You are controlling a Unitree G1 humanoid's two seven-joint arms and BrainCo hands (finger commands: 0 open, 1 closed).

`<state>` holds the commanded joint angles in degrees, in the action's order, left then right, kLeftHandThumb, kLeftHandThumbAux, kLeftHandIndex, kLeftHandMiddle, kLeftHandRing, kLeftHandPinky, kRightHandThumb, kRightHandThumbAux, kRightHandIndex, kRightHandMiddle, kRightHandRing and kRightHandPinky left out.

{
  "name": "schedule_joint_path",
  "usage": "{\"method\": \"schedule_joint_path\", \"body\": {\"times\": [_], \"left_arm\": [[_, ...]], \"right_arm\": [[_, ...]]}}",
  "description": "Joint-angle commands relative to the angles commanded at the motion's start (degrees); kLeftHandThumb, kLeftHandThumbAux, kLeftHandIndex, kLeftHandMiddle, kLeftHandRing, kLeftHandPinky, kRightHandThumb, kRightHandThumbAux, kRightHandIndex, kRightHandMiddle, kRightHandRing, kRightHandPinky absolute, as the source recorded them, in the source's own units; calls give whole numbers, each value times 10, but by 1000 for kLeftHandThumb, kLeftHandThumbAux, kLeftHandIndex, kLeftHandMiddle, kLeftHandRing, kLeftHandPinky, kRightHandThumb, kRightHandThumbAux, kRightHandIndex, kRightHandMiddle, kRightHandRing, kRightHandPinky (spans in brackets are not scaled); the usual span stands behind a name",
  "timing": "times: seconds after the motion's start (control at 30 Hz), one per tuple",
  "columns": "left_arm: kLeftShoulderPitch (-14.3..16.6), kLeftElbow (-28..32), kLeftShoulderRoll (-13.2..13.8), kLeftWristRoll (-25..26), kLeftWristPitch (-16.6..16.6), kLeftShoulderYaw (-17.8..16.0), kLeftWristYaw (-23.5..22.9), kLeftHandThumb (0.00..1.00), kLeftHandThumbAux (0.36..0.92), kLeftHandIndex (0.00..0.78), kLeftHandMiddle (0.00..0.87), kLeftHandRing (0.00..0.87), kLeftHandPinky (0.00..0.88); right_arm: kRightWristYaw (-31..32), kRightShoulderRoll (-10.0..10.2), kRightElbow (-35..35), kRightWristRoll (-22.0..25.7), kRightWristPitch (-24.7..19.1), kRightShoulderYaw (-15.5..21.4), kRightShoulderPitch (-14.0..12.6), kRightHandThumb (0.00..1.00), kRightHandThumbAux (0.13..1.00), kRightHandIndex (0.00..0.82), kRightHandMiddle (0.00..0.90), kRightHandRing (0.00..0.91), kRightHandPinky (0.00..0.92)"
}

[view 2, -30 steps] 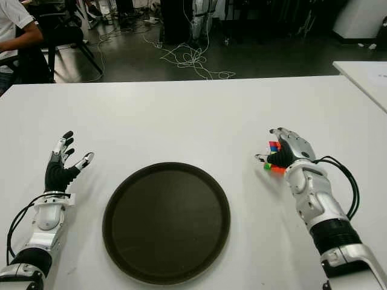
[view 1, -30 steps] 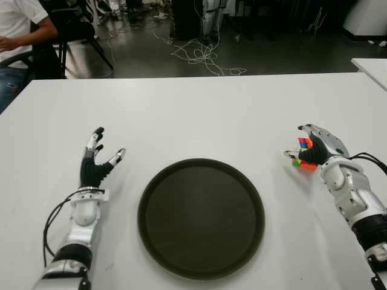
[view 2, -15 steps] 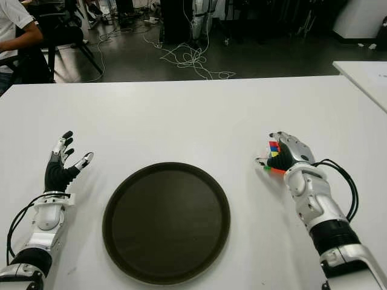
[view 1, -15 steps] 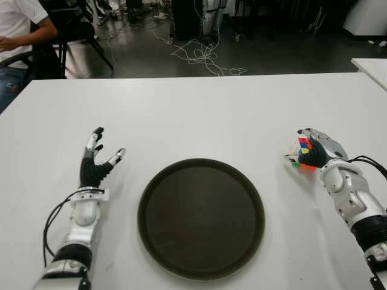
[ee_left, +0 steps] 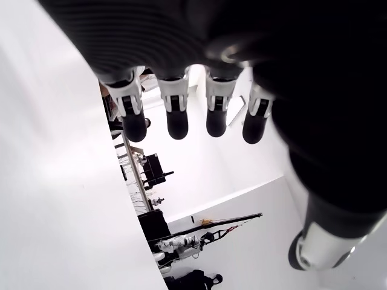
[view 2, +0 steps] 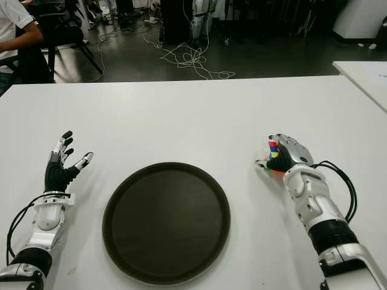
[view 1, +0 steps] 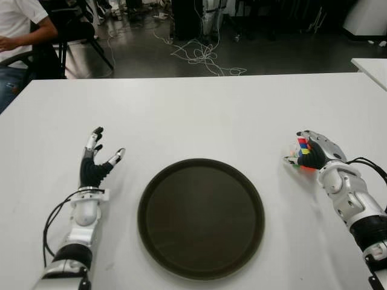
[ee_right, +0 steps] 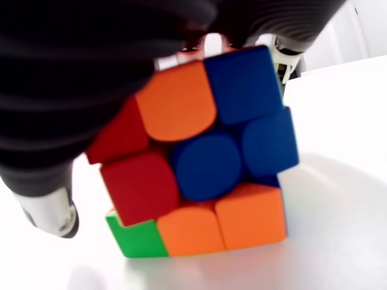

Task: Pick up the Rubik's Cube and put it in the plate

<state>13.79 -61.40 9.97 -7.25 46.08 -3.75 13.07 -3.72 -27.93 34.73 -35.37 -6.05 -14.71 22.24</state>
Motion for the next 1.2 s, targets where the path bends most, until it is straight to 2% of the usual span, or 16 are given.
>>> {"method": "schedule_joint_path", "body": {"times": [0.17, 0.5, 0.7, 0.9, 1.1, 1.2], "left_arm": [[0, -1, 0, 1, 3, -1, -2, 373, 694, 25, 69, 41, 1], [-2, 4, 1, 0, 9, 0, -3, 342, 690, 27, 68, 41, 0], [-1, 1, 3, 0, 11, 0, -5, 367, 684, 34, 71, 36, 0], [1, -4, 3, 4, 4, -3, -5, 377, 667, 34, 68, 40, 9], [2, -5, 3, 4, 3, -3, -6, 384, 686, 26, 81, 48, 3], [2, -5, 4, 4, 4, -3, -6, 372, 693, 24, 76, 45, 2]], "right_arm": [[-1, 0, 2, 1, 3, -1, 0, 206, 558, 0, 0, 0, 147], [2, 3, 0, 4, 2, 0, -2, 197, 566, 0, 0, 0, 81], [-2, 3, 4, 1, 4, -2, -1, 192, 562, 0, 0, 0, 128], [-6, 3, 5, 2, 3, -2, 0, 195, 552, 0, 0, 0, 128], [-6, 2, 3, 3, 3, -2, -1, 200, 557, 0, 0, 0, 163], [-6, 2, 3, 3, 3, -2, -1, 207, 563, 0, 0, 0, 152]]}}
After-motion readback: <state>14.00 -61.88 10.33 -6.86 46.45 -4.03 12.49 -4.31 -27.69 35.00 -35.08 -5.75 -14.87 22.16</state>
